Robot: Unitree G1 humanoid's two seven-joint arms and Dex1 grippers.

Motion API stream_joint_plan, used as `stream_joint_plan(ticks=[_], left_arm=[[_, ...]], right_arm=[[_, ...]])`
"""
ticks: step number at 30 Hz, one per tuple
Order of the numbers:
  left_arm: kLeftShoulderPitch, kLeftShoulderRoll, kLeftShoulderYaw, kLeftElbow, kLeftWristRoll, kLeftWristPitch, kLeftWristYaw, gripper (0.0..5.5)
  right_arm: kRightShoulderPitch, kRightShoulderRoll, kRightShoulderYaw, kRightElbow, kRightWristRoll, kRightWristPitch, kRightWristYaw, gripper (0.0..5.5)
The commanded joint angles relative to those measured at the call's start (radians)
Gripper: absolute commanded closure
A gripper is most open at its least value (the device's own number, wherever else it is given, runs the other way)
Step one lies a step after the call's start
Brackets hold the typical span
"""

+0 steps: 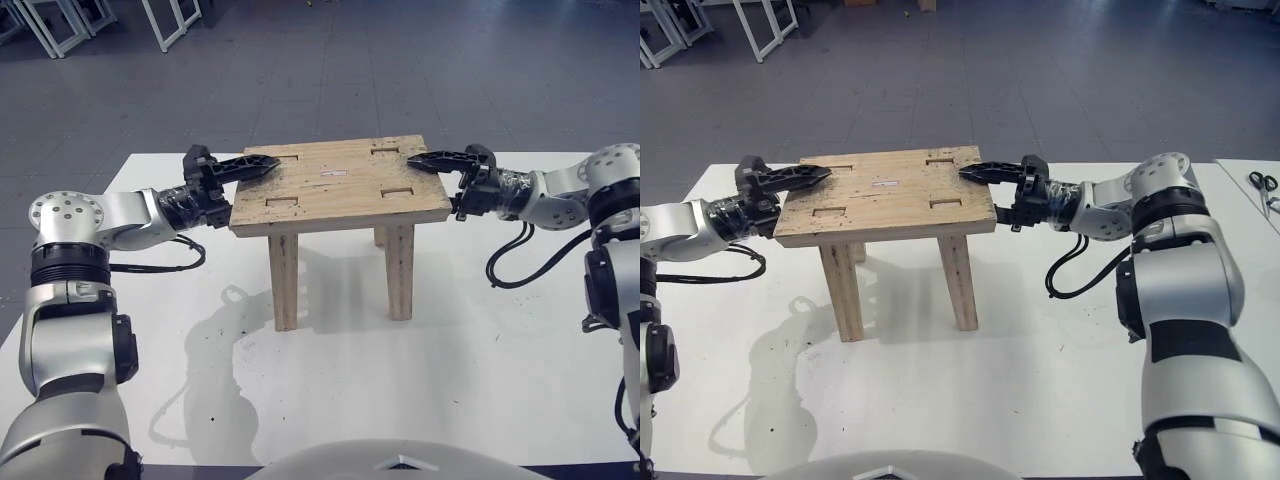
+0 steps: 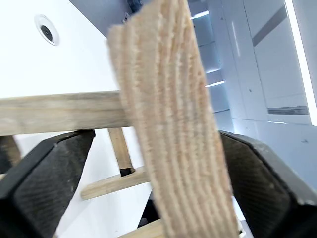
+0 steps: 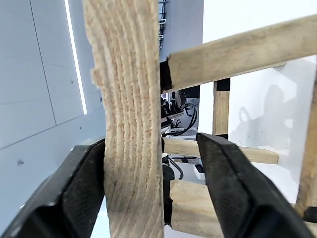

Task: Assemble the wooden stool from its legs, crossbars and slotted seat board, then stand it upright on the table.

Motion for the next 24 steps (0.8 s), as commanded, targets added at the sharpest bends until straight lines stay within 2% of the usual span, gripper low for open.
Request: stream_joint_plan(ticks=[1,6,9,12,14,16,18,20,24], left_arm=[[0.032,0.047,0.043,-0.072,0.101,0.048,-0.086,0.91],[0.045,0.092,0.087,-0.033,0.262,0.001,-0.21,0.91],[0.09,0.128,0.129,-0.016,0.37,-0.131,-0.266,0.91],[0.186,0.063,0.202,-0.13,0.476,-0.371,-0.21,0.91],[0.266,-0.07,0.123,-0.304,0.728,-0.694,0.039,0.91],[0.329,-0.244,0.073,-0.463,0.911,-0.965,0.26,0.91],[0.373,-0.38,0.061,-0.541,1.001,-1.131,0.38,0.91],[0.413,-0.439,0.029,-0.581,1.088,-1.229,0.441,0.91],[0.455,-0.492,0.016,-0.581,1.182,-1.296,0.469,0.91]], right_arm=[[-0.015,-0.044,-0.107,0.004,-0.077,0.001,-0.038,1.68],[0.02,-0.084,-0.233,-0.01,-0.171,0.001,-0.067,0.72],[0.113,-0.098,-0.315,-0.129,-0.237,-0.08,-0.098,0.66],[0.277,-0.045,-0.421,-0.367,-0.306,-0.356,-0.187,0.66],[0.471,0.077,-0.46,-0.692,-0.456,-0.786,-0.303,0.66],[0.616,0.173,-0.372,-0.865,-0.685,-1.136,-0.463,0.66],[0.699,0.185,-0.214,-0.912,-0.955,-1.358,-0.633,0.66],[0.741,0.257,-0.215,-0.932,-0.999,-1.42,-0.698,0.66],[0.84,0.339,-0.163,-1.012,-1.143,-1.51,-0.777,0.66]])
